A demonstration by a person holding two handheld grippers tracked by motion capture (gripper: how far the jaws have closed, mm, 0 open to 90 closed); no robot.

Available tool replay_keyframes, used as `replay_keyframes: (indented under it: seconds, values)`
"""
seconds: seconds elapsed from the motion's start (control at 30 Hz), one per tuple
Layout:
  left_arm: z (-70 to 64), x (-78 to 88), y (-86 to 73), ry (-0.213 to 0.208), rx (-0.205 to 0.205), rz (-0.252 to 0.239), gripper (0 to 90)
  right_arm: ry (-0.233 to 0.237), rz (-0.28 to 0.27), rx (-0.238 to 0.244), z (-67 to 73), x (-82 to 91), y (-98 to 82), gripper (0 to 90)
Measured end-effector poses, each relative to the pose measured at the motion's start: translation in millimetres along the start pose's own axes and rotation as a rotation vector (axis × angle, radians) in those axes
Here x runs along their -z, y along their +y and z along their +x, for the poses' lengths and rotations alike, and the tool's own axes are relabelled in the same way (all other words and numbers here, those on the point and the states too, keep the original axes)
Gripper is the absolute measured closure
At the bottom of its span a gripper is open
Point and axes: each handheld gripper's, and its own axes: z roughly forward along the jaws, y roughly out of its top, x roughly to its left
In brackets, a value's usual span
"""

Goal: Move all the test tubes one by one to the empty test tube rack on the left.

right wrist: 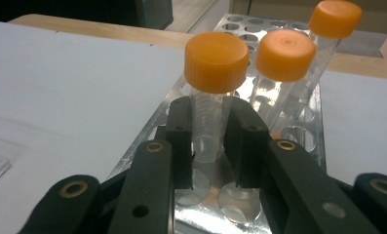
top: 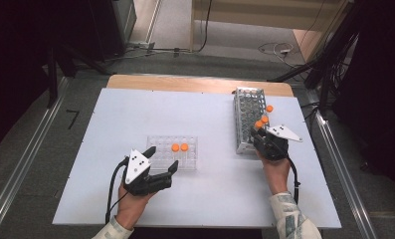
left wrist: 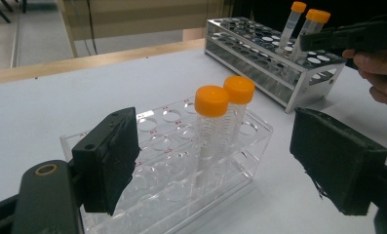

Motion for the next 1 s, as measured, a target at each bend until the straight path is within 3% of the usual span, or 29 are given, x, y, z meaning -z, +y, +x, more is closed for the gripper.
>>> replay_keyframes:
  seconds: [0.3, 0.6, 1.0]
  values:
    - [0.4, 0.2, 0.4, -0.001, -0.001, -0.003, 18.2, -0.003, -0.046, 0.017, 2.2, 13.3, 11.0, 71.2]
    - [0.2, 0.9, 0.8, -0.002, 0.000, -0.007, 18.1, 0.002, -0.123, 0.026, 5.8, 37.8, 26.6, 71.5]
    - [-0.3, 2.0, 1.6, -0.005, -0.001, -0.016, 18.1, 0.089, -0.134, 0.053, 21.9, 60.8, 26.9, 71.6]
